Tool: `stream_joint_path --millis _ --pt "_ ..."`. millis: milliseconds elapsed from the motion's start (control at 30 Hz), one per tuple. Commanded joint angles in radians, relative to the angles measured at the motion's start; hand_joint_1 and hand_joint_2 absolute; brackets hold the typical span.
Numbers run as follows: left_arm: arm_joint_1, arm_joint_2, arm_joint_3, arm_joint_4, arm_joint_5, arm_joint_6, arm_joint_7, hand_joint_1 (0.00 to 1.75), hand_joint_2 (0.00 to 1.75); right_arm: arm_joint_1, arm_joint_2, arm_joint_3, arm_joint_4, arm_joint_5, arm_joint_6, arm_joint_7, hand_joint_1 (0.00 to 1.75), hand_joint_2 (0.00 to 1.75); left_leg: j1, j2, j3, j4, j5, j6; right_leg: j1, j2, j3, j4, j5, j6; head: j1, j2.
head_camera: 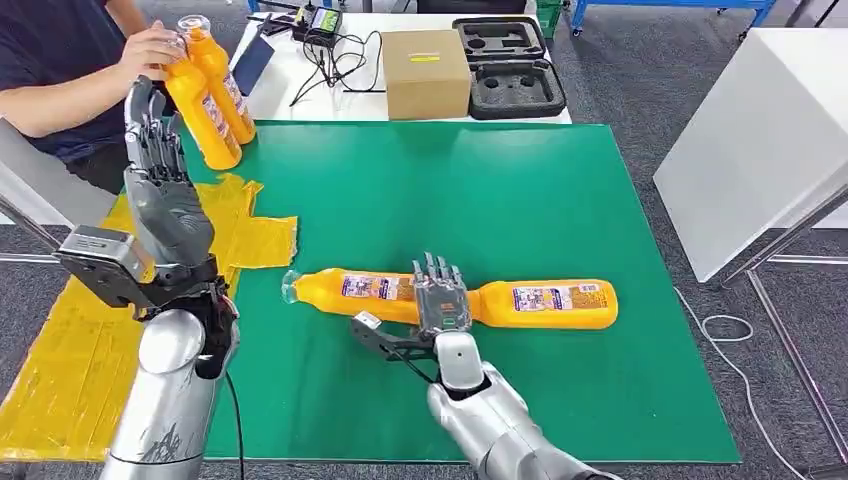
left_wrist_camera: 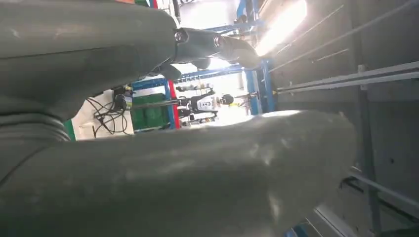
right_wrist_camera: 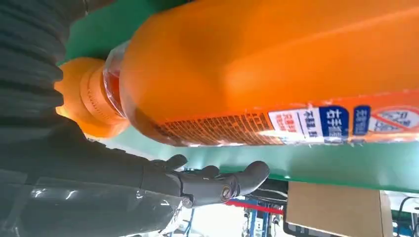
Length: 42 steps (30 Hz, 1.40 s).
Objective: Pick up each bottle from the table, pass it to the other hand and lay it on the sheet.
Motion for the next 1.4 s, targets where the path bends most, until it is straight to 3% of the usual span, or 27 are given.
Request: stream_joint_path --millis 33,400,700,1133,1167,1200,1400 --pt "-0.035 0.010 -0.009 0.054 0.004 0.003 -0.002 0.00 0.00 -0.056 0.000 -0.001 0.073 0.008 0.000 0.005 0.00 1.75 0.000 -0.001 0.001 0.000 0.000 -0.001 0.000 -0.002 0.002 0.000 -0.001 0.000 0.000 0.000" --pt "-0.023 0.027 0.001 0.053 0.009 0.004 -0.004 0.00 0.00 -0.066 0.000 0.183 0.058 -0.107 0.014 0.054 0.00 1.75 0.000 0.000 0.001 0.000 0.000 -0.001 0.000 -0.001 0.001 0.000 0.000 0.000 0.000 0.000" --pt "0.023 0.098 0.037 0.026 0.061 0.005 -0.043 0.00 0.00 -0.062 0.000 0.433 0.056 -0.299 0.035 0.100 0.00 1.75 0.000 0.004 0.004 -0.002 -0.001 -0.002 0.000 0.002 0.003 -0.001 0.000 -0.001 0.000 0.000" --pt "0.034 0.100 0.039 0.008 0.061 0.008 -0.043 0.00 0.00 -0.070 0.000 0.457 0.066 -0.325 0.069 0.104 0.00 1.75 0.001 0.000 0.002 -0.001 0.000 -0.001 0.000 -0.001 0.002 0.000 -0.001 0.000 0.000 0.000" --pt "0.054 0.105 0.047 -0.014 0.062 0.015 -0.043 0.00 0.00 -0.072 0.000 0.480 0.068 -0.346 0.097 0.109 1.61 1.75 0.000 0.000 0.001 -0.001 0.000 -0.001 0.000 -0.001 0.002 0.000 0.000 0.000 0.000 0.000" --pt "0.068 0.111 0.052 -0.033 0.061 0.017 -0.042 0.00 0.00 -0.077 0.000 0.505 0.078 -0.361 0.119 0.122 1.75 1.75 0.000 0.001 0.001 -0.001 0.000 -0.001 0.000 0.000 0.001 0.000 0.000 0.000 0.000 0.000" --pt "0.126 0.124 0.082 -0.106 0.061 0.026 -0.041 0.00 0.00 -0.072 0.000 0.555 0.156 -0.422 0.156 0.141 1.75 1.75 0.001 0.001 0.003 -0.002 0.000 -0.001 0.000 0.001 0.003 -0.001 0.000 0.000 0.000 0.000"
